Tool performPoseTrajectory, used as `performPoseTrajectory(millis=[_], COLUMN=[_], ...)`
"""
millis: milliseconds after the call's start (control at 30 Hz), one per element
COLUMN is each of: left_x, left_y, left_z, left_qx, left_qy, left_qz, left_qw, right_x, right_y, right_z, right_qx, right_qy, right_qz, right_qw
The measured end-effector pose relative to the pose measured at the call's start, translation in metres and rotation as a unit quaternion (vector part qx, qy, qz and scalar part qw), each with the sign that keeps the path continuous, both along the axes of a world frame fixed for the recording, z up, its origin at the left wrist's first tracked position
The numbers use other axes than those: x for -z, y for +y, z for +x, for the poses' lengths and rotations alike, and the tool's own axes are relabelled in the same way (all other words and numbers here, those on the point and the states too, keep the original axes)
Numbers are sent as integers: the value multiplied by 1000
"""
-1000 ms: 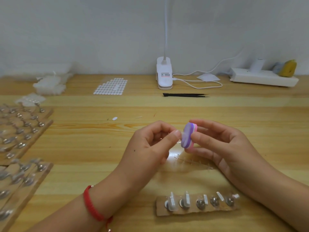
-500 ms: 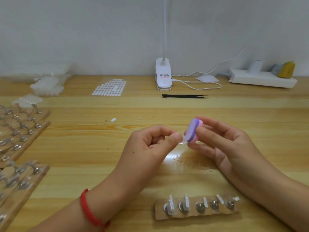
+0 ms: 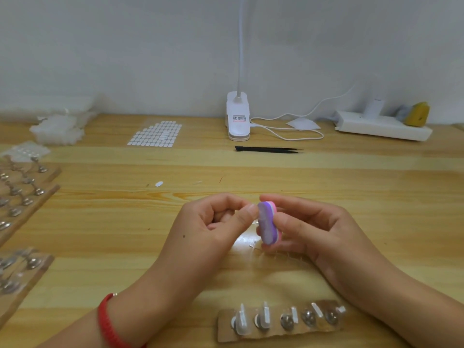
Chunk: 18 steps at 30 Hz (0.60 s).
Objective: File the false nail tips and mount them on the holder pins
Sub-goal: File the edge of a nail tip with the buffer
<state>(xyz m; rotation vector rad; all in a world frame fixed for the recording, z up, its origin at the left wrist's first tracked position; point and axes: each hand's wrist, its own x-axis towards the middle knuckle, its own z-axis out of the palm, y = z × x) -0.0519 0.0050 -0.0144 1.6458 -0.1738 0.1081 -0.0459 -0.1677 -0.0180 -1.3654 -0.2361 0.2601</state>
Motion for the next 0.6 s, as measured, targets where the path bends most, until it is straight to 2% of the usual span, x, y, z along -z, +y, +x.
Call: performPoseTrajectory(millis=[200,333,467,600], left_x=[0,-1,-2,-1], left_y=[-2,2,-1,1], left_z=[-3,0,-3,-1], left_qx=[22,-32,12,-12], left_qy=[-19,-19,-23,-12], left_qz=[15,-35,-21,-30], left_qw=[999,999,999,999], right_x=[1,-1,-1,-2], right_y=[-1,0,-1,2], right_z=[-1,-3,0,-3], right_qx=[15,-7,47,2], right_qy=[-8,-20,2,-14], right_qz=[-2,-25,50,20], right_qw=[1000,999,998,1000])
